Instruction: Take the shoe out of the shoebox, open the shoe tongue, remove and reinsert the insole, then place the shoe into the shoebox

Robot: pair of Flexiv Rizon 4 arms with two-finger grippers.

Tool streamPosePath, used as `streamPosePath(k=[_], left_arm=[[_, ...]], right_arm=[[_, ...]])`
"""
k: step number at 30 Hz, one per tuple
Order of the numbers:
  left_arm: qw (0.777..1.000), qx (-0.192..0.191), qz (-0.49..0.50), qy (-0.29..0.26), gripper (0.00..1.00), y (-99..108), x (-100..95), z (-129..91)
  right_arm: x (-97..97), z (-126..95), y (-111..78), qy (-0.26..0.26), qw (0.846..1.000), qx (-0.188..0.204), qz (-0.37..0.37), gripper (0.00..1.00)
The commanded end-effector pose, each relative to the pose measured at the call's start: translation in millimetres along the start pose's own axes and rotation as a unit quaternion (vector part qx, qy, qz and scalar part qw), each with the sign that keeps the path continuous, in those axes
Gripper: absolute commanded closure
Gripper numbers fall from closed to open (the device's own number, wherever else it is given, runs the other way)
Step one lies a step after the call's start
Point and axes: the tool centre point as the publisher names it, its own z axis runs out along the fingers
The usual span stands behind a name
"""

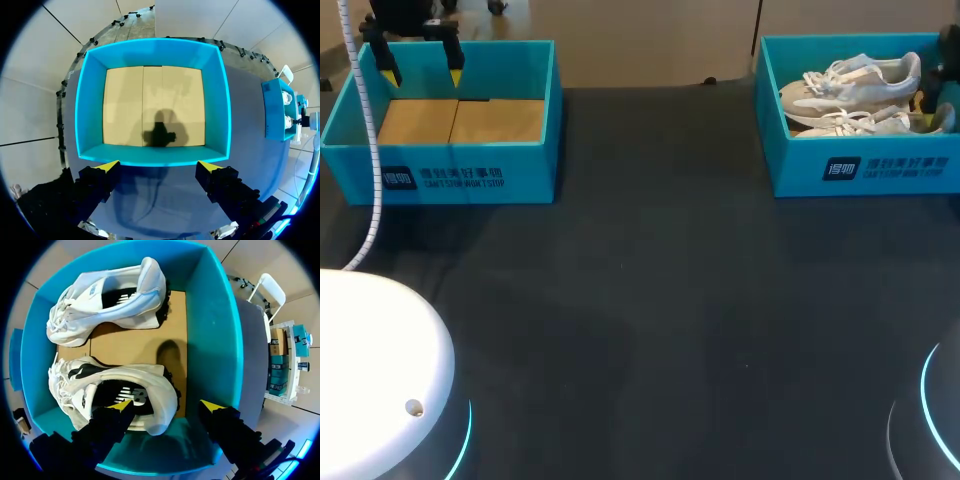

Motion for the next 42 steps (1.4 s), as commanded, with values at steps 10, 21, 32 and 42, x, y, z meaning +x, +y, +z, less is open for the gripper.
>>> streamPosePath(k=[10, 21, 32, 42], left_arm=[[1.0, 0.0, 0.0, 0.0, 0.0, 0, 0.0, 0], [1.0, 0.0, 0.0, 0.0, 0.0, 0, 0.0, 0], [1.0, 0.0, 0.0, 0.0, 0.0, 0, 0.0, 0], [1.0, 0.0, 0.0, 0.0, 0.0, 0, 0.0, 0]], right_arm=[[5.1, 26, 0.6, 0.004, 1.0, 0.009, -0.004, 0.17], [5.3, 42, -3.7, 0.01, 1.0, 0.017, -0.002, 0.3], [3.3, 44, -7.2, 0.008, 1.0, 0.019, 0.009, 1.0], [-3.3, 23, -11.6, -0.014, 0.999, -0.001, 0.031, 1.0]])
